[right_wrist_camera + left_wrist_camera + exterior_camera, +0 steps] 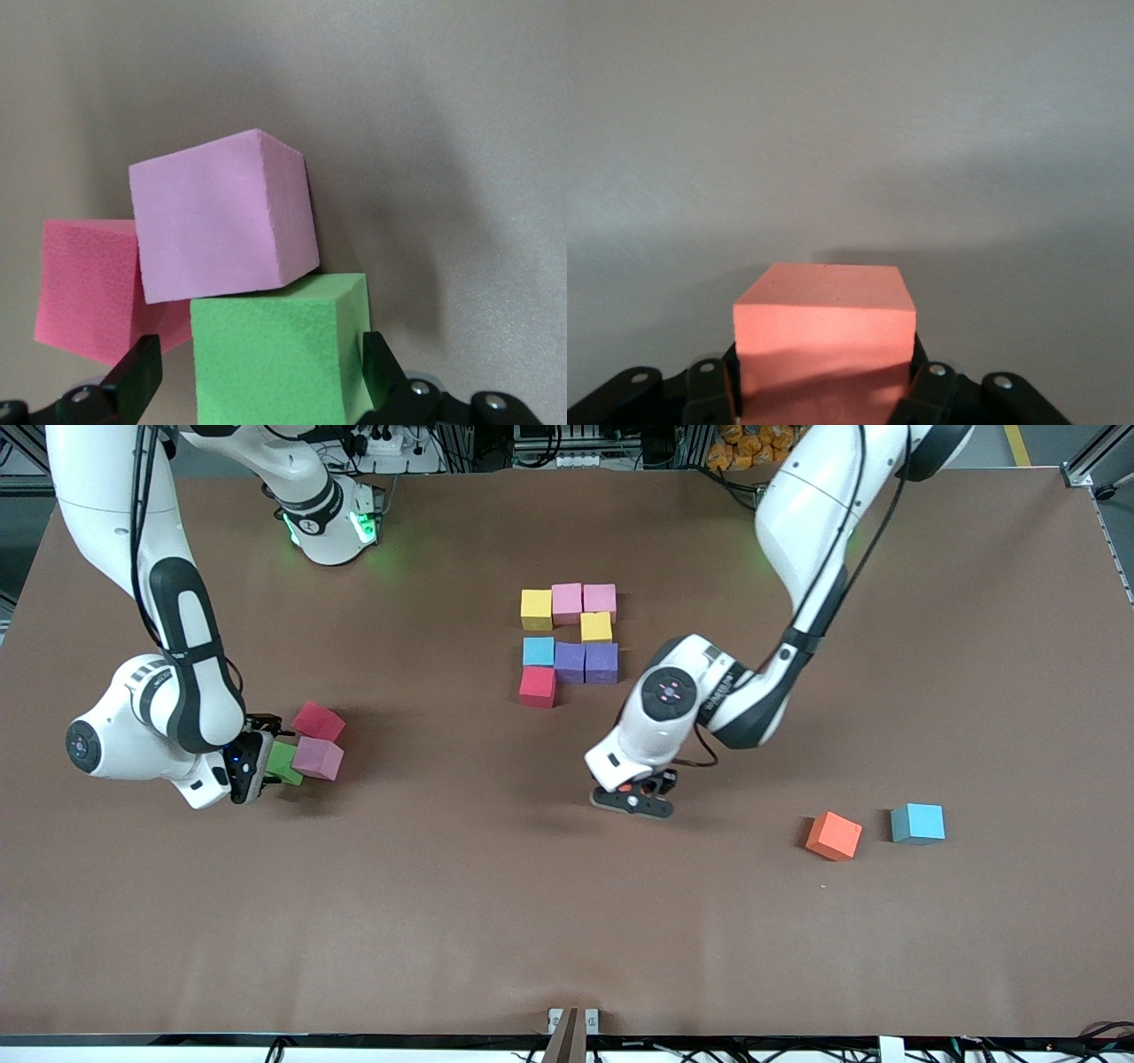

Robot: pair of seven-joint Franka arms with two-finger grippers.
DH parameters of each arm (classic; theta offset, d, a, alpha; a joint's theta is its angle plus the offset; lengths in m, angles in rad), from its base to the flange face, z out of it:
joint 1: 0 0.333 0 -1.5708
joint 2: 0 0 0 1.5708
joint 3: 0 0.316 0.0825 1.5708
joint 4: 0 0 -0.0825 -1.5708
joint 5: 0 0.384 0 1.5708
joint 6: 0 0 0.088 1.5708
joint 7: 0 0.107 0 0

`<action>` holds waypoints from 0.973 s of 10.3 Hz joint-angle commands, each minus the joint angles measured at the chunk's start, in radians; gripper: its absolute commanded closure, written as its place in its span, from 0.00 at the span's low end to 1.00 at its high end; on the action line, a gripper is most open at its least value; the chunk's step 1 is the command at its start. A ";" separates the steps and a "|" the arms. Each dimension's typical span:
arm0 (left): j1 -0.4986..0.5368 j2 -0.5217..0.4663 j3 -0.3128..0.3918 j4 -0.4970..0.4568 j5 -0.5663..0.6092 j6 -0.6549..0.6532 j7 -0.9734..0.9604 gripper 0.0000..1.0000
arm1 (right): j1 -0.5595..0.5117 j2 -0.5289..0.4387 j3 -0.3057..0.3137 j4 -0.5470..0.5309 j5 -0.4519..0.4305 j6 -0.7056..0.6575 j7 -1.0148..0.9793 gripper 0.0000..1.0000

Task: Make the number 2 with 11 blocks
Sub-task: 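Carry orange with the left gripper while the right gripper lifts green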

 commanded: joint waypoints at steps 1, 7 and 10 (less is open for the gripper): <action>-0.188 -0.008 0.173 0.041 -0.124 -0.068 -0.073 0.49 | -0.020 0.009 0.007 -0.003 0.025 -0.003 -0.041 0.00; -0.442 -0.008 0.384 0.056 -0.372 -0.114 -0.156 0.47 | -0.020 0.000 0.006 -0.011 0.042 -0.012 -0.036 0.56; -0.500 0.009 0.388 0.061 -0.364 -0.114 -0.158 0.47 | -0.023 -0.006 -0.003 0.045 0.041 -0.035 -0.029 0.83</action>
